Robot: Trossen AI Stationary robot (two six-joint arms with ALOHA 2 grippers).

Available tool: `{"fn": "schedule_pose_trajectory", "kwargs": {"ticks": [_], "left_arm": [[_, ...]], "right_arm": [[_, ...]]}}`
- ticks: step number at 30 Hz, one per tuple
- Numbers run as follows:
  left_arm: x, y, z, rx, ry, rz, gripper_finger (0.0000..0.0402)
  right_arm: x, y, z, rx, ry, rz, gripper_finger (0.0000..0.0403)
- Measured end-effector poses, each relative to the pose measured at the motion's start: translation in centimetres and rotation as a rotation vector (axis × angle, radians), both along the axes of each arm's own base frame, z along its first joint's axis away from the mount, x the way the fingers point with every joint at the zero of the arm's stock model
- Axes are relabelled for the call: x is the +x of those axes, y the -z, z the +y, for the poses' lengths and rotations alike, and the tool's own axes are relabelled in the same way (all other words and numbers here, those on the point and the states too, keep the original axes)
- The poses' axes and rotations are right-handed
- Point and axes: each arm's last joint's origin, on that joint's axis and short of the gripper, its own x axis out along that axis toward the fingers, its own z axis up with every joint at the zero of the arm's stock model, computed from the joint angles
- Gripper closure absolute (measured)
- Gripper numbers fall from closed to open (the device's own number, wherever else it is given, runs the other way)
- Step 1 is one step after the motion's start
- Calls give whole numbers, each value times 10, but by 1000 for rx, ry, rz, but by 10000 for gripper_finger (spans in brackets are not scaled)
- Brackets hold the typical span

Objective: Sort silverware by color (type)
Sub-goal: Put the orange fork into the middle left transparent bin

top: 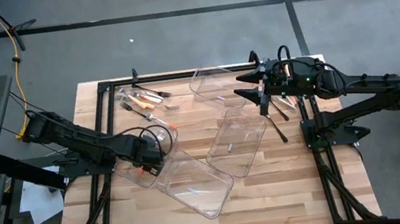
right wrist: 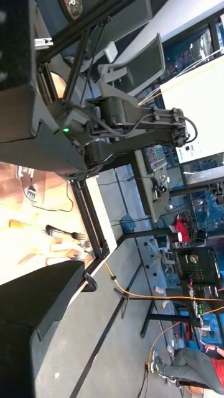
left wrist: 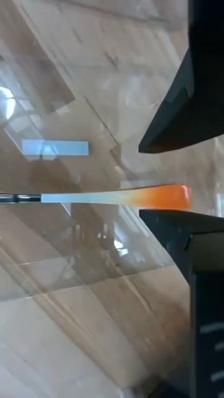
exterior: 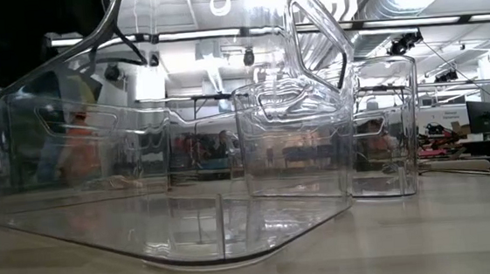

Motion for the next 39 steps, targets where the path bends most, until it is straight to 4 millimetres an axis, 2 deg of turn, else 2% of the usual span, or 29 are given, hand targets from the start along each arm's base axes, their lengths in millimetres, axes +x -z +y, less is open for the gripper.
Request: {"fn": "schedule_pose_trajectory", "kwargs": {"ticks": [4, 7, 9, 12, 15, 19, 23, 26, 30, 39], "left_arm": [[-6, -14, 2, -42, 15, -55, 234], [-15, -34, 7, -79, -1, -123, 232], [-22, -53, 13, -83, -31, -209, 232], [-32, -89, 24, -46, -72, -429, 232], [-40, -130, 34, 82, -59, -736, 232], [-48, -180, 43, 352, 27, -1153, 232], [-52, -212, 48, 596, 170, -1372, 232], [-51, -224, 50, 725, 298, -1436, 232], [-42, -224, 53, 810, 409, -1411, 232], [-26, -217, 60, 752, 458, -1406, 232]], "right_arm": [[0, 0, 0, -1, 3, 0, 174], [0, 0, 0, -4, 12, 1, 174], [0, 0, 0, -5, 15, 1, 174], [0, 0, 0, -5, 15, 1, 174], [0, 0, 0, -7, 16, 1, 174], [0, 0, 0, -36, 13, 8, 174], [0, 0, 0, -52, 12, 11, 174], [0, 0, 0, -52, 11, 7, 174], [0, -3, 0, -66, 11, -18, 174], [0, -6, 0, -135, -6, -25, 174]]}}
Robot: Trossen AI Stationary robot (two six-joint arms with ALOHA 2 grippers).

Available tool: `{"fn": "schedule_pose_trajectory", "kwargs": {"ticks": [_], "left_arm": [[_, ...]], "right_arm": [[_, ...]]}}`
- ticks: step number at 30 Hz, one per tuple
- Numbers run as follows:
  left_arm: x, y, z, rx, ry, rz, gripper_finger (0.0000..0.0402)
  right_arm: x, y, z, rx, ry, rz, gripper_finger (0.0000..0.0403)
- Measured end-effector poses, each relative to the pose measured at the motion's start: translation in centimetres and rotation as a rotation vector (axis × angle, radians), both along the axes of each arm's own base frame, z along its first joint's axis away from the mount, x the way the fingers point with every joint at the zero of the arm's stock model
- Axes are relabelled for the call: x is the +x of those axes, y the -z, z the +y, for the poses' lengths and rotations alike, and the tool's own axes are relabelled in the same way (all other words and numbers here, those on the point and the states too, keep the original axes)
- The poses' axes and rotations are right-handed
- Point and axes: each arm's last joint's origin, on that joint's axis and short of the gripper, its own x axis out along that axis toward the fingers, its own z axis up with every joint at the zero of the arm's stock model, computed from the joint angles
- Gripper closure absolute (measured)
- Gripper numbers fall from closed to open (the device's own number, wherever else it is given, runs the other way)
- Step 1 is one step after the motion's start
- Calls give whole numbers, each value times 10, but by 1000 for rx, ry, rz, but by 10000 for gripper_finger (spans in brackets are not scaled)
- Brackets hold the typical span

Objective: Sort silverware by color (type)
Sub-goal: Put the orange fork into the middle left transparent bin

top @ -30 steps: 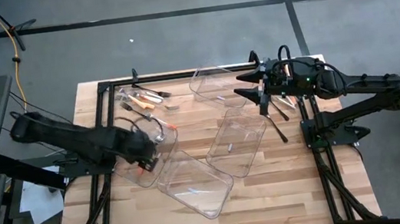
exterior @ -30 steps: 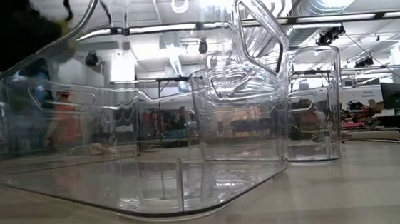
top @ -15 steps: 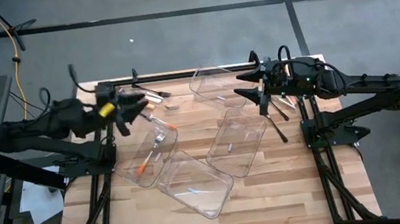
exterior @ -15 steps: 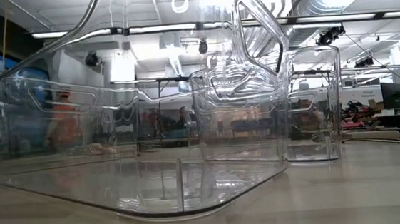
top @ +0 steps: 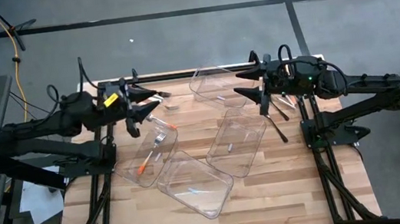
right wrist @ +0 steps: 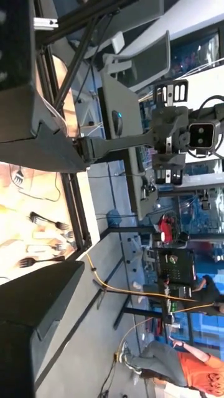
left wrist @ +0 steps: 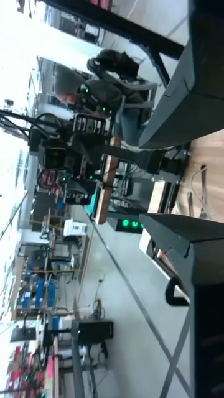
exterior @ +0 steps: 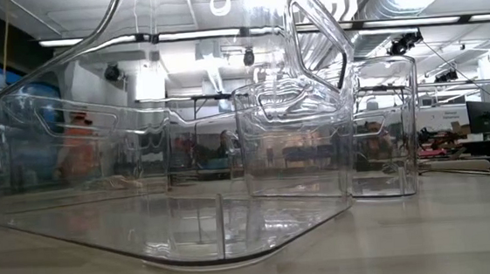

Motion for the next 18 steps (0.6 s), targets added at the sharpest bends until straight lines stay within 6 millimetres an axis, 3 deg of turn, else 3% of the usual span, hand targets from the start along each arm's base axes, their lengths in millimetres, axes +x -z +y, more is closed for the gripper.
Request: {"fn": "schedule_pose_trajectory", "kwargs": {"ticks": [18], "left_arm": [[1, 0, 1, 3, -4, 1, 232]], "right_arm": [[0, 0, 0, 1, 0, 1, 174]]}}
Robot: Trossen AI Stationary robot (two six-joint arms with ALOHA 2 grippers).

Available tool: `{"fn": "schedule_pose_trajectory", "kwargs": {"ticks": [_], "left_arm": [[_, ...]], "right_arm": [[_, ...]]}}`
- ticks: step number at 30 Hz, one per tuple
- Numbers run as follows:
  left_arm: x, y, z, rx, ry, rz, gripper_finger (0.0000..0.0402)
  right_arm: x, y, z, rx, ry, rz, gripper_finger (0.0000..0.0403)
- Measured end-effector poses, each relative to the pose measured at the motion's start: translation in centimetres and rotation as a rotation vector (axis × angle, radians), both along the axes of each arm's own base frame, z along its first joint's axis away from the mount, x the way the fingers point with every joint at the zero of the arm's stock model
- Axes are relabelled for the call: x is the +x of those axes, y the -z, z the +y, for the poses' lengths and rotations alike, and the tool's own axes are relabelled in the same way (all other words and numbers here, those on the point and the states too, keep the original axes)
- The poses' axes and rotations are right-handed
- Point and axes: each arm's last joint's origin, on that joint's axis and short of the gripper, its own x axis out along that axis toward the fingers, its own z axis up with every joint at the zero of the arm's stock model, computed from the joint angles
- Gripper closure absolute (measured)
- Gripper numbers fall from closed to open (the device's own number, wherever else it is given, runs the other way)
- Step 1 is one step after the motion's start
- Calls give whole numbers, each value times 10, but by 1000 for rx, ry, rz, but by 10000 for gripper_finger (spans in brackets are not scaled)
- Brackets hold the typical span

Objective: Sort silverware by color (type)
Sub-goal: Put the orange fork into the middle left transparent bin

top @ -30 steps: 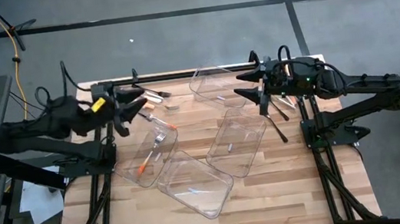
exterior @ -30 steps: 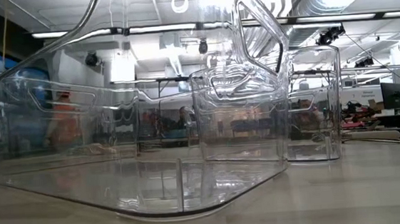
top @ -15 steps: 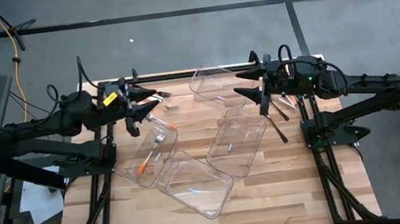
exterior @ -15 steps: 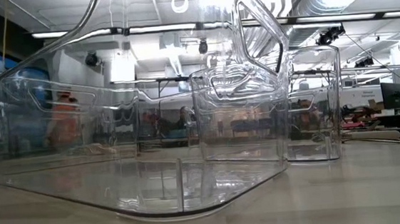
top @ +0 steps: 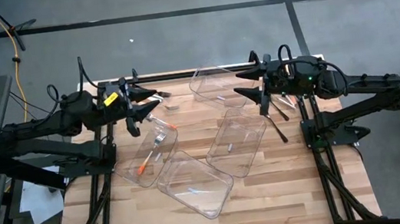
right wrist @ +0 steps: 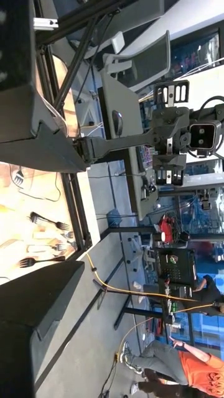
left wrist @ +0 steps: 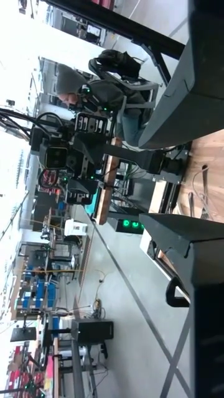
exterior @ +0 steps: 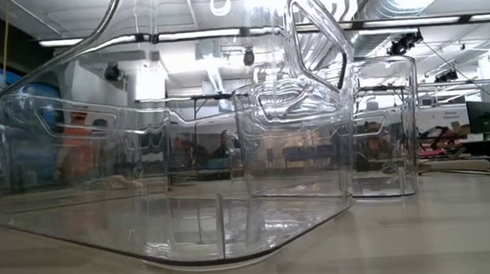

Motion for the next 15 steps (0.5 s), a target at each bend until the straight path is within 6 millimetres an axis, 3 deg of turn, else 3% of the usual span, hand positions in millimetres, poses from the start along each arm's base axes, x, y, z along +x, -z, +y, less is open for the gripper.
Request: {"fn": "schedule_pose_trajectory", "kwargs": {"ticks": [10, 15], "left_arm": [[0, 0, 0, -4, -11, 0, 232], [7, 5, 5, -88, -164, 29, 232]], "right_arm": [[0, 0, 0, 0, 0, 0, 174], [0, 0, 0, 0, 0, 0, 174]]}}
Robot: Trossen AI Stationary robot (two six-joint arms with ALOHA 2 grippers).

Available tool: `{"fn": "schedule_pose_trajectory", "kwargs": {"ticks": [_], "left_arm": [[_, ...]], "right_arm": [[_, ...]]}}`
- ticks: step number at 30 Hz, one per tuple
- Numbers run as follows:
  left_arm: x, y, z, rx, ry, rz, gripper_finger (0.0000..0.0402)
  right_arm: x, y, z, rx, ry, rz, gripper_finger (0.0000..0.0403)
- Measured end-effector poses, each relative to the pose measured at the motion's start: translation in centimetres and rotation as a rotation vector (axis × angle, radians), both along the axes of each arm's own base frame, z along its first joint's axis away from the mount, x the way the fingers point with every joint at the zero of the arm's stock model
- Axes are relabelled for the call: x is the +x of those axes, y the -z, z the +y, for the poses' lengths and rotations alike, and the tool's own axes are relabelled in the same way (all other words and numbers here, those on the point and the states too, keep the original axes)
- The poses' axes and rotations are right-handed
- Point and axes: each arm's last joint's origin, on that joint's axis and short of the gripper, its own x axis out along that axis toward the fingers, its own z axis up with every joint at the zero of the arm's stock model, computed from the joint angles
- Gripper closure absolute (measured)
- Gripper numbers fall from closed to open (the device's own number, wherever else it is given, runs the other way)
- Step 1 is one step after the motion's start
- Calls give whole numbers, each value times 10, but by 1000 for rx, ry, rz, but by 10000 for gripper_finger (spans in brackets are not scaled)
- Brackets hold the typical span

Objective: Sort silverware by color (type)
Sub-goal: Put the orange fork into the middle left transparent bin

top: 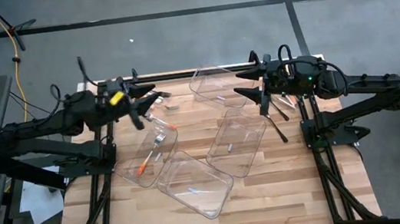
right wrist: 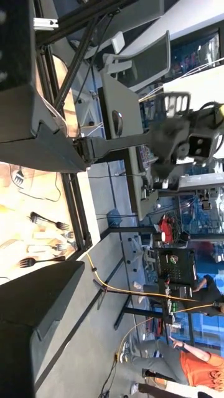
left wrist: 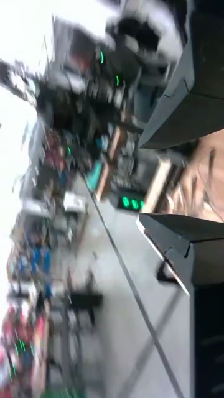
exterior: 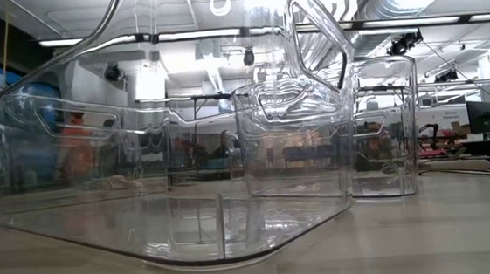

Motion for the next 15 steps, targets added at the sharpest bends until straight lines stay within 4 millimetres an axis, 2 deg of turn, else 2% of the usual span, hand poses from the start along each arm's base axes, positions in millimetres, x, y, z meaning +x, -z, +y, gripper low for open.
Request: {"fn": "schedule_pose_trajectory", "kwargs": {"ticks": [4, 8, 11, 15], "left_arm": [[8, 1, 20, -54, -160, 194, 232], [18, 5, 54, -164, -240, 437, 232], [28, 19, 83, -257, -221, 601, 232], [39, 51, 120, -362, -165, 785, 232]], "right_arm": [[0, 0, 0, 0, 0, 0, 174], [0, 0, 0, 0, 0, 0, 174], [0, 0, 0, 20, 0, -4, 174], [0, 2, 0, 66, 2, 6, 174]]}}
